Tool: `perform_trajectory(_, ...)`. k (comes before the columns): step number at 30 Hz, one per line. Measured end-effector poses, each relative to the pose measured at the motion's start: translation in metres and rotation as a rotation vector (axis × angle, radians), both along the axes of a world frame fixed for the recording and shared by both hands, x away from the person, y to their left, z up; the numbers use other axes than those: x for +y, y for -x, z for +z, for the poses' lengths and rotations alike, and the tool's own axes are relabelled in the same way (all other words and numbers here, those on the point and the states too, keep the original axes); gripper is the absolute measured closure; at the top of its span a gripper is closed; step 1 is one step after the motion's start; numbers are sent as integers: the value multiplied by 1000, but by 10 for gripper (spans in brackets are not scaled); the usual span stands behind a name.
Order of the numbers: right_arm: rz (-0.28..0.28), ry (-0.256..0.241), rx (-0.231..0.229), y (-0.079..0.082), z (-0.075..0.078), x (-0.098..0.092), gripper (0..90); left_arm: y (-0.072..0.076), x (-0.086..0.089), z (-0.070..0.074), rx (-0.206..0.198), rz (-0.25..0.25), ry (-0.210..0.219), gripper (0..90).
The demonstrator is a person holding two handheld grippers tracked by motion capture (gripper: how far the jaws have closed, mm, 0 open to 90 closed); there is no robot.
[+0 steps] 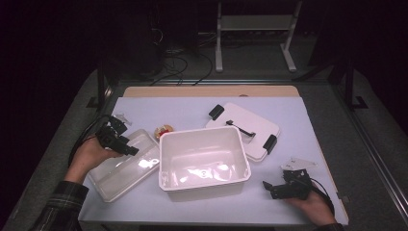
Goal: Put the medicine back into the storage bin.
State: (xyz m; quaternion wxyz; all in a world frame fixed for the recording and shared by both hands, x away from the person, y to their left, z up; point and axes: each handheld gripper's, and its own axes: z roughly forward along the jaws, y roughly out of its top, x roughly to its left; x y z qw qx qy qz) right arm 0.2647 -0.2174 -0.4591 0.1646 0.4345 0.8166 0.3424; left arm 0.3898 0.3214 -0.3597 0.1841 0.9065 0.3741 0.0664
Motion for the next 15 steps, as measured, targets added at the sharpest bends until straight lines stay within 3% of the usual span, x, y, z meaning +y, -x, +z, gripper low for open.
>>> perform_trajectory(15,0,-1,0,0,0,0,56,-38,-32,8,-27,-28,5,247)
